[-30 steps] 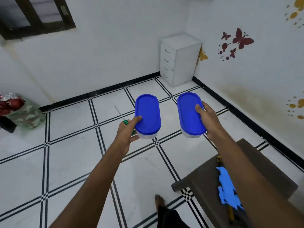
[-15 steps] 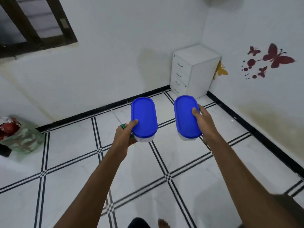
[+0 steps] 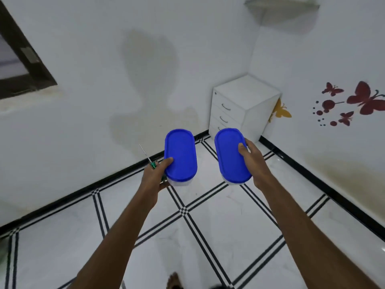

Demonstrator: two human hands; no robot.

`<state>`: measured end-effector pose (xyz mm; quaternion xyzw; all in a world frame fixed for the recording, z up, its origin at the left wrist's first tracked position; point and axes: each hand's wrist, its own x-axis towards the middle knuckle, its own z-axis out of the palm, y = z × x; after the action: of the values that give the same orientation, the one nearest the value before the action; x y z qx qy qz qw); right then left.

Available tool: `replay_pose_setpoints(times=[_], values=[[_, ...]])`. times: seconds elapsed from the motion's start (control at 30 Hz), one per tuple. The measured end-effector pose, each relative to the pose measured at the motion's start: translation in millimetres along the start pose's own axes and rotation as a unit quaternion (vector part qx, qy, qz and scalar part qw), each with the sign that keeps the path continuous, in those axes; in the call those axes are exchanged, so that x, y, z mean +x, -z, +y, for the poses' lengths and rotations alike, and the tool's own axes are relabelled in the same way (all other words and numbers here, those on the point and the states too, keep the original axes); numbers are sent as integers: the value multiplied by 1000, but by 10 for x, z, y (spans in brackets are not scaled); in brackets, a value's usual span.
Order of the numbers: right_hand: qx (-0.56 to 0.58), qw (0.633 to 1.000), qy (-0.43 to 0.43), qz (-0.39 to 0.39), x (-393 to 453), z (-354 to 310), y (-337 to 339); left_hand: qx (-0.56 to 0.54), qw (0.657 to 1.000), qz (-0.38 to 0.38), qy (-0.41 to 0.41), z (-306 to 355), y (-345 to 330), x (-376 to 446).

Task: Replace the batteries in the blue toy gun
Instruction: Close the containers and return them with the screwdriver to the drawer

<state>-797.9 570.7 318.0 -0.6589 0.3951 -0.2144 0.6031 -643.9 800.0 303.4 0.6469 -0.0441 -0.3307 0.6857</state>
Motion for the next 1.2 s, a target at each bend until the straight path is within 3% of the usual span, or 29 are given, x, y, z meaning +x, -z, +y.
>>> replay_pose_setpoints(times=[0.3,0.77,1.2], values=[[17,998,-39,56,1886,-235,-715,22,998,-51,21,736,-72,2403],[-25,985,-123,115,5253,-26,-1187,76,989,-80,100,1373,-1066,5821],[-110,949,-239,174,8095,1280,-1578,196,953,-164,165,793,-1849,9002]])
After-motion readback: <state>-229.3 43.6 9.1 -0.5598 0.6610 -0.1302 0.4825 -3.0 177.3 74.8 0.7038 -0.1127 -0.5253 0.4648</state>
